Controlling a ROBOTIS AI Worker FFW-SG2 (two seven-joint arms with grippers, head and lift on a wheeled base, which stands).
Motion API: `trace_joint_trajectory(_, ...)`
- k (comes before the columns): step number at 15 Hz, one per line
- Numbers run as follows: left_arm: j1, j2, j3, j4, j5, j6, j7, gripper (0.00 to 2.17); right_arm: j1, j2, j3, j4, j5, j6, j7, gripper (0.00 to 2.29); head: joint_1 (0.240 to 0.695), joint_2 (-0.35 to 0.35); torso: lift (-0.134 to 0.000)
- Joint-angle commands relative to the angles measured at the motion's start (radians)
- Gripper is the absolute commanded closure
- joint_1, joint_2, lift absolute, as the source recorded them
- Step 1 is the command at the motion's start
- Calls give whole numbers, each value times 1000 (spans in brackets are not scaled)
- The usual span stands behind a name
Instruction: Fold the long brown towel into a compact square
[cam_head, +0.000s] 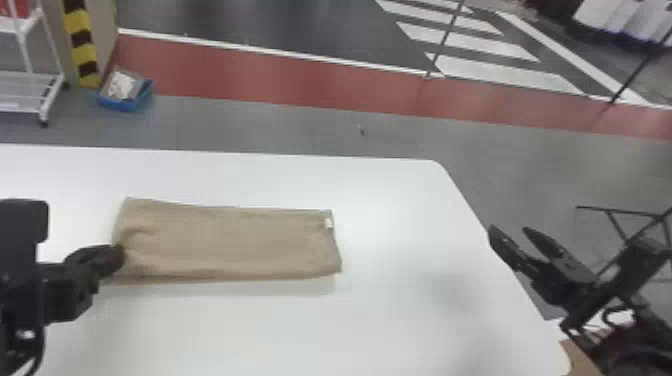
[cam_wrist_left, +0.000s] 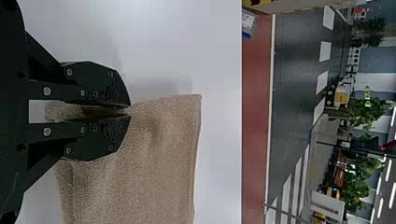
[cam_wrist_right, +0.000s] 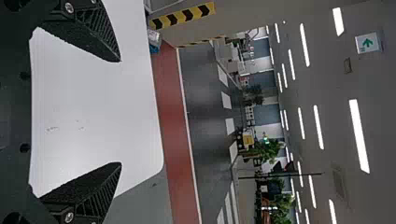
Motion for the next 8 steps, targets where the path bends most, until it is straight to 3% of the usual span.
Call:
trace_joint_trajectory(1, 55, 10, 24, -40, -11, -3, -5, 1008, -21, 0, 3, 3, 5, 0, 0, 93, 695, -350, -124)
trace_joint_trajectory(5, 76, 10, 25, -75, -26, 0, -3, 1004, -25, 0, 43, 3, 16, 9, -15, 93, 695, -350, -124)
trace_joint_trajectory(6, 78, 10, 25, -78, -28, -3, -6, 876, -25, 0, 55, 1, 18, 12, -21, 93, 695, -350, -124)
trace_joint_trajectory(8, 75, 11, 33, -97, -26, -3, -17, 130, -31, 0, 89, -11, 30, 80, -29, 93, 695, -350, -124)
